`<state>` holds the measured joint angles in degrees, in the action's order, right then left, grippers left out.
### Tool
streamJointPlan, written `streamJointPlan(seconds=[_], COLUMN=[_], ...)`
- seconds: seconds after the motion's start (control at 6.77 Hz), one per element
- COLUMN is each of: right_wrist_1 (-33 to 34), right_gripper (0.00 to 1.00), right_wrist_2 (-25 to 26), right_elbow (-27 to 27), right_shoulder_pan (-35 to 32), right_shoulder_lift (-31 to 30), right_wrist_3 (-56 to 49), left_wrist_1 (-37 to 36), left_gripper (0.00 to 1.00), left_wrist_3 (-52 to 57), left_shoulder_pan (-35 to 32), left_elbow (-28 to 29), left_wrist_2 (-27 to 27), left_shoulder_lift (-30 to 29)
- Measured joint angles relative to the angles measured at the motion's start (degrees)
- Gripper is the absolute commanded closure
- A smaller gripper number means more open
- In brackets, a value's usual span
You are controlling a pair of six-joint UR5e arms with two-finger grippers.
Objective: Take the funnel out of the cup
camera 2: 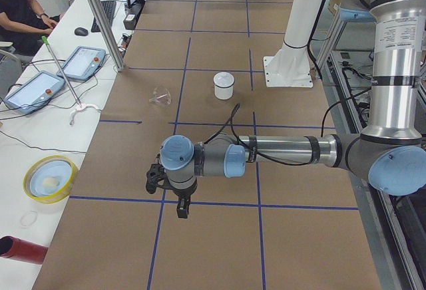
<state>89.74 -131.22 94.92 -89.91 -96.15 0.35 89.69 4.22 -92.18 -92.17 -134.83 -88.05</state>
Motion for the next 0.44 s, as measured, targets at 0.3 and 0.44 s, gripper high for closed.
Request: streamJointPlan(seconds=[0.3,0.44], right_wrist_1=[0.0,0.0], right_gripper=[0.0,0.0], right_wrist_2=[0.0,0.0], right_elbow=[0.0,0.0], right_shoulder_pan=[0.0,0.0], right_shoulder_lift=[0.0,0.0], right_wrist_3=[0.0,0.0], left_wrist_1=[-0.2,-0.2], left_gripper=[0.0,0.0], left_wrist_3=[0.0,0.0], left_shoulder_pan=[0.0,0.0], left_elbow=[0.0,0.0], left_wrist_2=[0.0,0.1], left_shoulder_lift=[-0.3,-0.4])
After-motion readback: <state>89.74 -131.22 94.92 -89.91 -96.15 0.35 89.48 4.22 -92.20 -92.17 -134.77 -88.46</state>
